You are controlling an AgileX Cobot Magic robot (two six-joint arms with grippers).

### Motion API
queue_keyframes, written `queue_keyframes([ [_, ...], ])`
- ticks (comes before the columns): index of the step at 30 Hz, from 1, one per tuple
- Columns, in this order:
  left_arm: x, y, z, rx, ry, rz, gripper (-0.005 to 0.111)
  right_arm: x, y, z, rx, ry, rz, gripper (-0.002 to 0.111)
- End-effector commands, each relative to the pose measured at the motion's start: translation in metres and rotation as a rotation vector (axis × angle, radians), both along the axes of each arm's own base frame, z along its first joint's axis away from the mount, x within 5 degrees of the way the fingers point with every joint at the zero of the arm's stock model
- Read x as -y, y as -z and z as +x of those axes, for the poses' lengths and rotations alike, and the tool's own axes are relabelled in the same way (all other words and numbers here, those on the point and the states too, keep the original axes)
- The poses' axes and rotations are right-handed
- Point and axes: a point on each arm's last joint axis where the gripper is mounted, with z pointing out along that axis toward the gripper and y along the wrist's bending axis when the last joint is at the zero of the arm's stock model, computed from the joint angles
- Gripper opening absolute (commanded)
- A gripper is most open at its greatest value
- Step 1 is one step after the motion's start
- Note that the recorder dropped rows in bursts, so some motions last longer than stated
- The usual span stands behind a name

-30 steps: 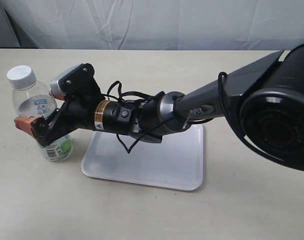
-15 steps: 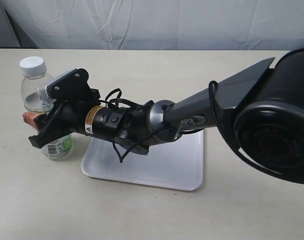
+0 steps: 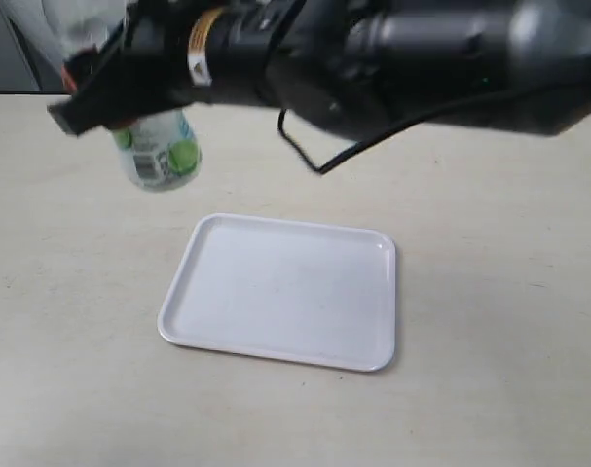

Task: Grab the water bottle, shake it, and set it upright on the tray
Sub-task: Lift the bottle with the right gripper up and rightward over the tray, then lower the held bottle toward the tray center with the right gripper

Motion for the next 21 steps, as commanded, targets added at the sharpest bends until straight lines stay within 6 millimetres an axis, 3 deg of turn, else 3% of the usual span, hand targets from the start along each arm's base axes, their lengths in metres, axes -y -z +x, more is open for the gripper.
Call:
queue_keyframes([
  [1, 0.000, 0.001, 0.000, -0.001, 0.000, -0.007, 0.000, 0.040, -0.003, -0.023, -0.011, -0.007, 0.039, -0.001],
  [3, 0.000, 0.001, 0.000, -0.001, 0.000, -0.007, 0.000, 0.050, 0.041, -0.033, -0.104, -0.019, 0.046, -0.001],
  [5, 0.000, 0.001, 0.000, -0.001, 0.000, -0.007, 0.000, 0.061, 0.069, -0.041, -0.164, -0.014, 0.101, -0.001],
  [7, 0.000, 0.001, 0.000, -0.001, 0.000, -0.007, 0.000, 0.071, 0.071, -0.047, -0.139, -0.018, 0.137, -0.001],
  [9, 0.000, 0.001, 0.000, -0.001, 0.000, -0.007, 0.000, 0.080, 0.044, -0.051, -0.038, -0.026, 0.182, -0.001],
  [13, 0.000, 0.001, 0.000, -0.001, 0.000, -0.009, 0.000, 0.102, -0.034, -0.061, 0.154, -0.026, 0.294, -0.001],
  [15, 0.000, 0.001, 0.000, -0.001, 0.000, -0.009, 0.000, 0.111, -0.053, -0.066, 0.182, -0.024, 0.275, -0.001],
  [17, 0.000, 0.001, 0.000, -0.001, 0.000, -0.009, 0.000, 0.113, -0.042, -0.067, 0.139, -0.020, 0.197, -0.001],
  [21, 0.000, 0.001, 0.000, -0.001, 0.000, -0.009, 0.000, 0.106, 0.033, -0.062, -0.020, -0.005, 0.015, -0.001],
])
